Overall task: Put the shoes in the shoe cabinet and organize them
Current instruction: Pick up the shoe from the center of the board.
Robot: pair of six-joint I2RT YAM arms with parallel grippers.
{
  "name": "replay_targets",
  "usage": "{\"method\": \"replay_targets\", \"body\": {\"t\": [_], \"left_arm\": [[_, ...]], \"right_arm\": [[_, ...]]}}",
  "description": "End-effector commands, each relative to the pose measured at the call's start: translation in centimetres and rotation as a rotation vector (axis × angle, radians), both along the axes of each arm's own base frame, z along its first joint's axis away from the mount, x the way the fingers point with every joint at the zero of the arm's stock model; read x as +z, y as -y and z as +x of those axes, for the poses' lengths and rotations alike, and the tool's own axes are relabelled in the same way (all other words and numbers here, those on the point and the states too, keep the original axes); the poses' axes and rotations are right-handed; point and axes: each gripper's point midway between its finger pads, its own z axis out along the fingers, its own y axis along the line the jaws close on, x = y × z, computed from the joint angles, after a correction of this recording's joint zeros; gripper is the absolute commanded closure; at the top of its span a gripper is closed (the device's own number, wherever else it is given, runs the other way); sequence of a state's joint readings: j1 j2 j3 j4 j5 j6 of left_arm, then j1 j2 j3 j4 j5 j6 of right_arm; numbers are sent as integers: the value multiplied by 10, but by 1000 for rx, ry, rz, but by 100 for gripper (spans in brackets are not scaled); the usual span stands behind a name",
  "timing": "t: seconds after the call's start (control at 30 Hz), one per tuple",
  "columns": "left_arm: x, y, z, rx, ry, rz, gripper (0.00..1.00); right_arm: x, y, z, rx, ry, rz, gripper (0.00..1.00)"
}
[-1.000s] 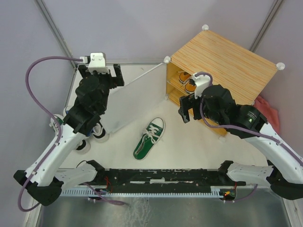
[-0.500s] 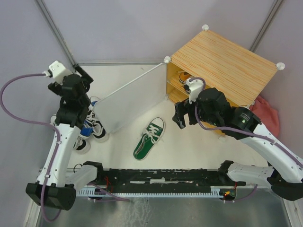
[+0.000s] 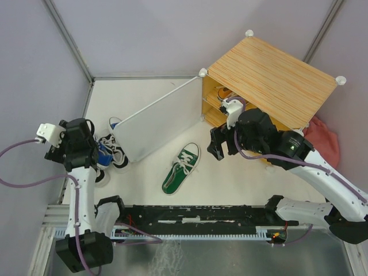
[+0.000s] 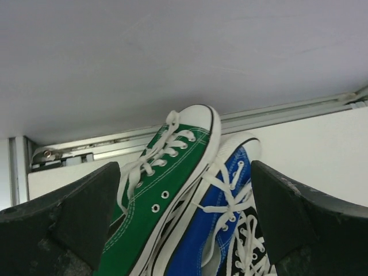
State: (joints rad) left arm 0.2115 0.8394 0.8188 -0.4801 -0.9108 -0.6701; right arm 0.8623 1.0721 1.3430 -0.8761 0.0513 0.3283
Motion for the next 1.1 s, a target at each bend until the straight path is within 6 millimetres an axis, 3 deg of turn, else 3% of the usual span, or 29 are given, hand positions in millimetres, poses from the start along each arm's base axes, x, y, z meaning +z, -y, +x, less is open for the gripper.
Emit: {"method": "replay_targets", "body": {"t": [0.0,0.37,0.6,0.77,0.87,0.93,1.0,1.07], "left_arm": [[-18,-11,-14,120,81,-92,1],[-69,-17,-34,185,31,-162,1],[-119,-15,-27,156,-17,-263,0],[-140,-6,-22,115,-24,-316,8],[-149,1,-18,78,-12,-349,17],[-156,4,-17,66,-15,-366,30],[-163,11,-11,21,-17,-398,55],[-167,14,-9,4,-20,-412,94]], "right_arm": [[14,-1,-4,9,24,57,7],[18,9,-11,-8,24,66,8],[18,24,-14,-54,39,64,8],[21,23,-13,-64,38,80,9],[21,18,-12,-58,31,88,9],[20,18,-13,-57,27,90,10],[19,20,-13,-63,29,91,10],[18,22,-15,-67,32,94,10]]}}
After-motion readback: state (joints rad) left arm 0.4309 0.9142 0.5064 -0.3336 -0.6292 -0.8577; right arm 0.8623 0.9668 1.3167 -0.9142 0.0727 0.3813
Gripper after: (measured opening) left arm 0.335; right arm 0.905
